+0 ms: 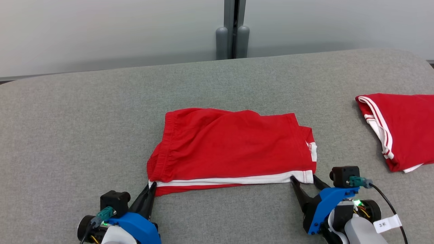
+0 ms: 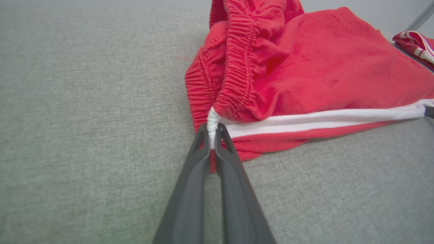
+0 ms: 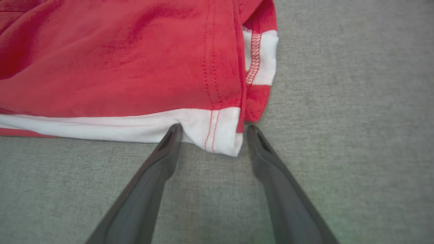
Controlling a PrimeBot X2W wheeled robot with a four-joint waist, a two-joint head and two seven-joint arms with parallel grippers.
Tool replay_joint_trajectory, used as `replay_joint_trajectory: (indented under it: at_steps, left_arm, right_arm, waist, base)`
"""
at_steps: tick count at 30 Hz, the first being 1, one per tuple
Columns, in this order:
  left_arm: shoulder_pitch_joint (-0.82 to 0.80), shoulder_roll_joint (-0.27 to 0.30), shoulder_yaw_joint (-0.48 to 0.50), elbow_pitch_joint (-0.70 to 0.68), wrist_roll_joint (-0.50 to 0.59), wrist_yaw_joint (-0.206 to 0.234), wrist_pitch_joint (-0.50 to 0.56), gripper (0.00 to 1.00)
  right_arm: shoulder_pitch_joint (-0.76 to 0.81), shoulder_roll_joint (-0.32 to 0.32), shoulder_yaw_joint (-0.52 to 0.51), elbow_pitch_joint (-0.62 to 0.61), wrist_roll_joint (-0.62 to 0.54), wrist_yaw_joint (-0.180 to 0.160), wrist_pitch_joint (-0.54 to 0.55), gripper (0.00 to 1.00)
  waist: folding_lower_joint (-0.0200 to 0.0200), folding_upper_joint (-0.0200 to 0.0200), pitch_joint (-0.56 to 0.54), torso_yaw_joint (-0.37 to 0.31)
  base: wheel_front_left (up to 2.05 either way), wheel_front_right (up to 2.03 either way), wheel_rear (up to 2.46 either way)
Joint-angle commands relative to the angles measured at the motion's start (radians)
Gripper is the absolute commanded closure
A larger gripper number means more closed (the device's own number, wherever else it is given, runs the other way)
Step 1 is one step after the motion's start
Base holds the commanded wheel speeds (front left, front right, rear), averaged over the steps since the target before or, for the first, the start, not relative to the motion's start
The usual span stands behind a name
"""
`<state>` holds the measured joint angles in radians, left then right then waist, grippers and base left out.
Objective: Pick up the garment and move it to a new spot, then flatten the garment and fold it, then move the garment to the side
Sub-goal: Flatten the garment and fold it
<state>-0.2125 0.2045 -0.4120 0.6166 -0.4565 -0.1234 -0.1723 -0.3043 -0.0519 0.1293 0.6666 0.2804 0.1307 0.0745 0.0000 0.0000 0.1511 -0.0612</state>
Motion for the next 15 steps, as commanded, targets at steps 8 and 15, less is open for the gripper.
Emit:
replay_joint_trajectory:
  at_steps: [8,15]
  left_arm:
    - [-0.019,0.003,-0.005,-0.003,-0.01,0.007,-0.004,1.0]
    - [-0.01,0.015,0.008,-0.047,-0.013,0.016,-0.041,1.0]
  right_arm:
    - [0.001,0.003,0.032,0.041,0.048,0.0,-0.025,1.0]
    - [0.0,0.0,0.011,-0.093,0.013,0.0,-0.093,1.0]
  waist:
    - [0.0,0.0,0.002,0.001]
    - [0.0,0.0,-0.012,-0.01]
  base:
    - [0.0,0.0,0.0]
    - [0.0,0.0,0.0]
